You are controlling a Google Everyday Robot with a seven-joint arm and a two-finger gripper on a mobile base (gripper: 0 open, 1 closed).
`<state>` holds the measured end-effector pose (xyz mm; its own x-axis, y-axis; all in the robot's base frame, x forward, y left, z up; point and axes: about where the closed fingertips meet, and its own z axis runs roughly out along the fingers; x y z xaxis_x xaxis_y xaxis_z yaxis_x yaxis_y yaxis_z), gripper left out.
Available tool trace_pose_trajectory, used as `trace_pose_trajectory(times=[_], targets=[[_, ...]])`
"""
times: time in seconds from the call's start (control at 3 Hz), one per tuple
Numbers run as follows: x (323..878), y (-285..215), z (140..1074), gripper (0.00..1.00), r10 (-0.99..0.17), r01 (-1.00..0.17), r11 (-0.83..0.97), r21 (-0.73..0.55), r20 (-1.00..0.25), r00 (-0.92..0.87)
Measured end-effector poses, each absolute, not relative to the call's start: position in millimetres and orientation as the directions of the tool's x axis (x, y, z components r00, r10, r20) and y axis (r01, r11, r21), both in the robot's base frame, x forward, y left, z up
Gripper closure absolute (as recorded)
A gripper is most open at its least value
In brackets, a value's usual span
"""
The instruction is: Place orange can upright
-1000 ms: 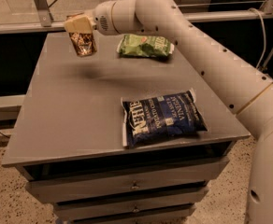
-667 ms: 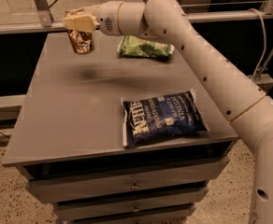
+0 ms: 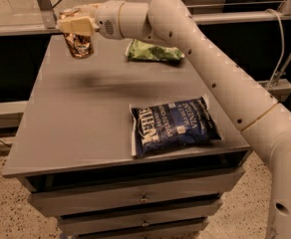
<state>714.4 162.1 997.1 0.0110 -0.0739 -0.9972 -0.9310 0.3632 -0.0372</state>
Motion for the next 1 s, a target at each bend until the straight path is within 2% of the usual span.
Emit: trace_pose_trajectory(times=[1.0], targets=[[680,120,958,1.00,-0.095,-0.950,0.309,-0.040,-0.995,0.011]])
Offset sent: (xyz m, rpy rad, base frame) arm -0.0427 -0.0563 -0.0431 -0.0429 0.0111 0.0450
